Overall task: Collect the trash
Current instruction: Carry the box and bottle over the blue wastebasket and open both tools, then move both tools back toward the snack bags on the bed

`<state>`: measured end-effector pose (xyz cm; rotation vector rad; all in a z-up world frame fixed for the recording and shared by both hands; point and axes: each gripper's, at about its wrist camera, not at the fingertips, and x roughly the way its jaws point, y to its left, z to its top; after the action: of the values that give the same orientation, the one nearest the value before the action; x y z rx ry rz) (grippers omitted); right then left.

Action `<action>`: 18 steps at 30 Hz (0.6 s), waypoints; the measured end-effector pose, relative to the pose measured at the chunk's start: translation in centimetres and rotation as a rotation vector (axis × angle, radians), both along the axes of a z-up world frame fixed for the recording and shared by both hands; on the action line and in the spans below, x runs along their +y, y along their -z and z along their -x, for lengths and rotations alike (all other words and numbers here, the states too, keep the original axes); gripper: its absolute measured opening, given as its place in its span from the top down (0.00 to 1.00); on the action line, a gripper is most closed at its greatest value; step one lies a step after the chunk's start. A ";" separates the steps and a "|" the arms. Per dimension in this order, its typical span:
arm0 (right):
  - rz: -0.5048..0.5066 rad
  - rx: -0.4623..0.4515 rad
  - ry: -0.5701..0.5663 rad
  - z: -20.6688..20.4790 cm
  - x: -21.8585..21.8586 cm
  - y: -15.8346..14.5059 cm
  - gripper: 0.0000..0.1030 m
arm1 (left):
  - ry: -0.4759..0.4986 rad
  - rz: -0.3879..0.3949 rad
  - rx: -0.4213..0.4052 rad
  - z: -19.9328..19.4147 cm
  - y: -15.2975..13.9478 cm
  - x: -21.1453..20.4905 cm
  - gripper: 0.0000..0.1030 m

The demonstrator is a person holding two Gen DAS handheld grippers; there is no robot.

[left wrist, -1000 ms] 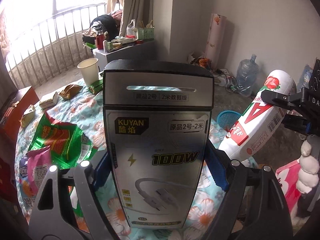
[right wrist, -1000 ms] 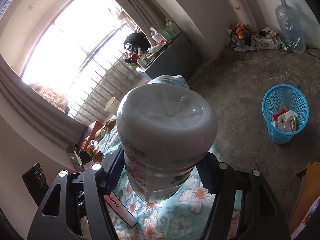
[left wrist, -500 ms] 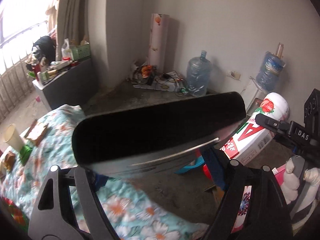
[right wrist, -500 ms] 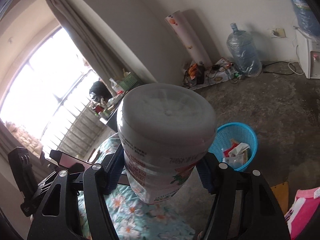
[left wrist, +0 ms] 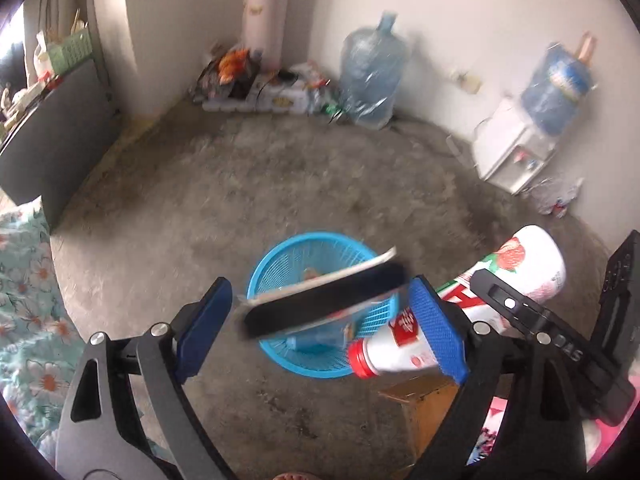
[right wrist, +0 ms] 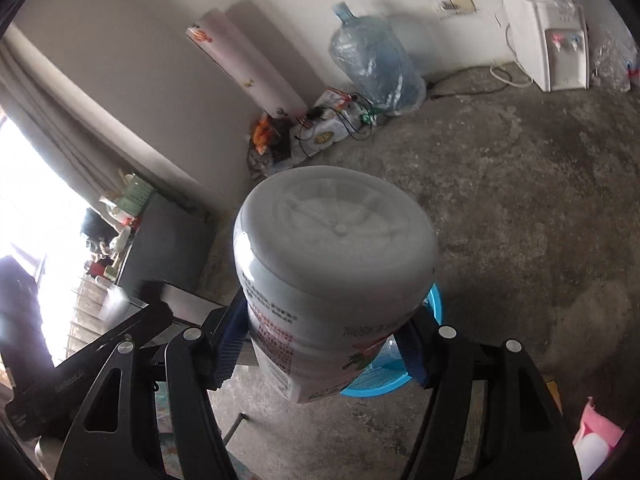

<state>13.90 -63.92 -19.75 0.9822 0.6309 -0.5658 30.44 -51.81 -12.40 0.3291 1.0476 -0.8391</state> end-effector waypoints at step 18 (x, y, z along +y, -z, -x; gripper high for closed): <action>-0.163 0.009 0.188 8.5 3.2 8.6 0.27 | -0.017 0.203 -0.008 2.5 -5.6 9.7 0.17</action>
<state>5.41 -60.72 -28.36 1.2009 0.6031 -0.6935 27.91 -42.15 -6.77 0.1518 0.9473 -0.9200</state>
